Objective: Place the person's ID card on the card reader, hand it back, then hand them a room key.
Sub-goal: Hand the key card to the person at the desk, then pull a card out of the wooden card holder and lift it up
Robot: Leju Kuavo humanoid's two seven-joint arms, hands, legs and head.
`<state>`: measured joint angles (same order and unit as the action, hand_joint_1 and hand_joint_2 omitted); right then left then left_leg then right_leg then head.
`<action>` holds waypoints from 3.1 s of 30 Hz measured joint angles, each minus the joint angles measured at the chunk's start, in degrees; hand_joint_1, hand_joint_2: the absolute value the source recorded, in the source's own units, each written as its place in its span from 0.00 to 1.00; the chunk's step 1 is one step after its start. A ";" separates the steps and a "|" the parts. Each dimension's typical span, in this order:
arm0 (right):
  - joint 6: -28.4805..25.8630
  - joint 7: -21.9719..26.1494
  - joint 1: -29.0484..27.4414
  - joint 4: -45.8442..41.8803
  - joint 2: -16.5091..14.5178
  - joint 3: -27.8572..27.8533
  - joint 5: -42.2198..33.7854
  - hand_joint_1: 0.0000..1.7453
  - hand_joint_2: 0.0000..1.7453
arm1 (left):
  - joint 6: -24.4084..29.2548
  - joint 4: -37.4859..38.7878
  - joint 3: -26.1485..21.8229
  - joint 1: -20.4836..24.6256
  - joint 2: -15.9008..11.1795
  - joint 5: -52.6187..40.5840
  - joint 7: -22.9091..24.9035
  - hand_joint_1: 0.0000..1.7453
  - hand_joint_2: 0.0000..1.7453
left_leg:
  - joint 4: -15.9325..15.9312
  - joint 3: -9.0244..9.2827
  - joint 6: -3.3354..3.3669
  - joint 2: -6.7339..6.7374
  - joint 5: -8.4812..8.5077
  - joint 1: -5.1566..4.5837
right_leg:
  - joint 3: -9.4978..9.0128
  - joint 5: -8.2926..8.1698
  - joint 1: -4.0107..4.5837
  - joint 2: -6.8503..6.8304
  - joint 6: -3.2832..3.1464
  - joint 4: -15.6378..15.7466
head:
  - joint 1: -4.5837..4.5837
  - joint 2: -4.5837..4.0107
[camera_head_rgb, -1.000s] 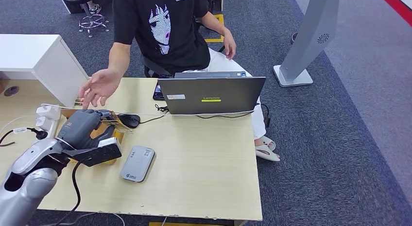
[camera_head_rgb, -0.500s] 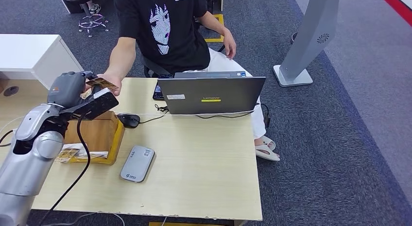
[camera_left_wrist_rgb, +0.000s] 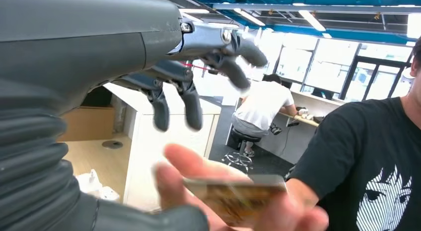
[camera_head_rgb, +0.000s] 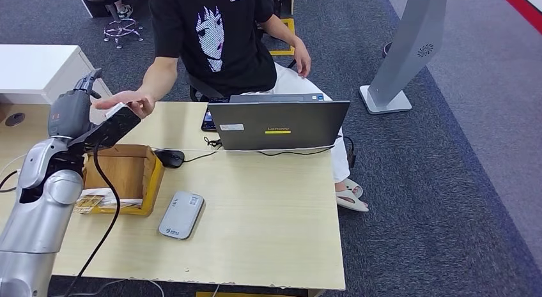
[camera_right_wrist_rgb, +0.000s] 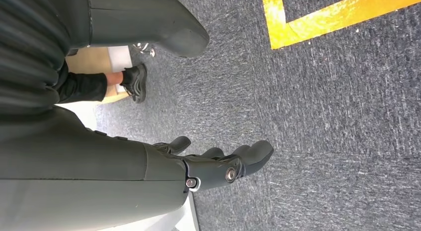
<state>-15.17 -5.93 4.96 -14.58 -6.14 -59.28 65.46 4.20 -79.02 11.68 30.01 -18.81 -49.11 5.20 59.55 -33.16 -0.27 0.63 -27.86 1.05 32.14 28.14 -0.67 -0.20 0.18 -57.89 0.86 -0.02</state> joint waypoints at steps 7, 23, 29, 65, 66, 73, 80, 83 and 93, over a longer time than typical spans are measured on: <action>0.00 -0.01 0.00 0.00 0.00 0.00 0.00 0.00 1.00 | 0.00 0.11 -0.78 -0.24 0.71 -0.09 0.00 0.00 1.00 | 0.00 0.00 0.00 0.00 0.00 0.00 | 0.00 0.00 0.00 0.00 0.00 0.00 | 0.01 0.00; -0.05 -0.01 0.00 0.00 0.00 0.01 0.38 0.00 1.00 | 2.94 0.13 -2.32 -0.69 1.26 -0.43 0.00 0.00 1.00 | 0.00 -0.01 0.00 0.01 0.00 0.00 | 0.01 0.00 0.00 0.01 0.00 0.00 | -0.01 0.00; -0.15 -0.08 -0.05 0.00 0.00 0.00 0.71 0.00 1.00 | 3.68 -1.63 -6.55 -2.51 1.08 0.30 -1.10 0.00 1.00 | -0.01 -0.02 0.00 0.01 0.00 0.01 | 0.02 0.00 0.00 0.01 0.00 -0.02 | 0.00 0.00; 0.13 0.37 -1.09 -0.02 -0.57 -7.57 -4.38 0.00 1.00 | -34.49 -51.64 -45.77 -63.97 -32.26 29.70 -8.49 0.00 1.00 | -0.11 -0.16 -0.07 0.06 -0.06 0.08 | 0.14 0.14 0.11 0.03 -0.07 -0.04 | 0.01 0.00; 0.16 0.37 -1.09 -0.02 -0.57 -7.61 -4.31 0.00 1.00 | -34.93 -52.51 -47.32 -65.39 -32.39 29.78 -8.31 0.00 1.00 | -0.11 -0.16 -0.08 0.04 -0.07 0.08 | 0.14 0.15 0.11 0.01 -0.08 -0.04 | 0.01 0.00; 0.23 0.37 -1.05 -0.02 -0.76 -7.78 -3.47 0.00 1.00 | -29.53 -53.57 -49.44 -70.79 -32.43 22.56 -7.29 0.00 1.00 | -0.11 -0.14 -0.11 -0.08 -0.07 0.09 | 0.11 0.16 0.11 -0.12 -0.10 -0.04 | 0.02 0.00; 0.65 0.29 -0.90 -0.02 -1.32 -7.76 -1.89 0.00 1.00 | -11.10 -43.84 -34.92 -62.77 -28.23 -2.93 -2.76 0.00 1.00 | -0.11 -0.11 -0.11 -0.26 -0.05 0.09 | 0.04 0.16 0.09 -0.27 -0.11 -0.05 | 0.02 0.00; 0.81 0.21 -0.80 -0.02 -1.43 -7.76 -1.55 0.00 1.00 | -7.93 -38.74 -27.75 -58.56 -25.57 -7.22 -1.62 0.00 1.00 | -0.11 -0.14 -0.10 -0.30 -0.02 0.09 | 0.04 0.15 0.10 -0.32 -0.11 -0.05 | 0.02 0.00; 1.11 -0.02 -0.47 -0.02 -1.55 -7.72 -0.05 0.00 1.00 | -3.04 -27.68 -17.36 -50.89 -18.27 -14.10 -0.61 0.00 1.00 | -0.09 -0.15 -0.10 -0.31 -0.02 0.05 | 0.07 0.15 0.08 -0.29 -0.10 -0.01 | 0.02 0.00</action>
<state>-14.05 -5.95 4.50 -14.60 -7.69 -67.00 65.41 1.16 -106.70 -5.69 -20.88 -37.08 -63.20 4.59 59.46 -33.32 -0.36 0.32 -27.89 1.10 32.21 28.29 -0.59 -0.49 0.08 -57.90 0.88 -0.02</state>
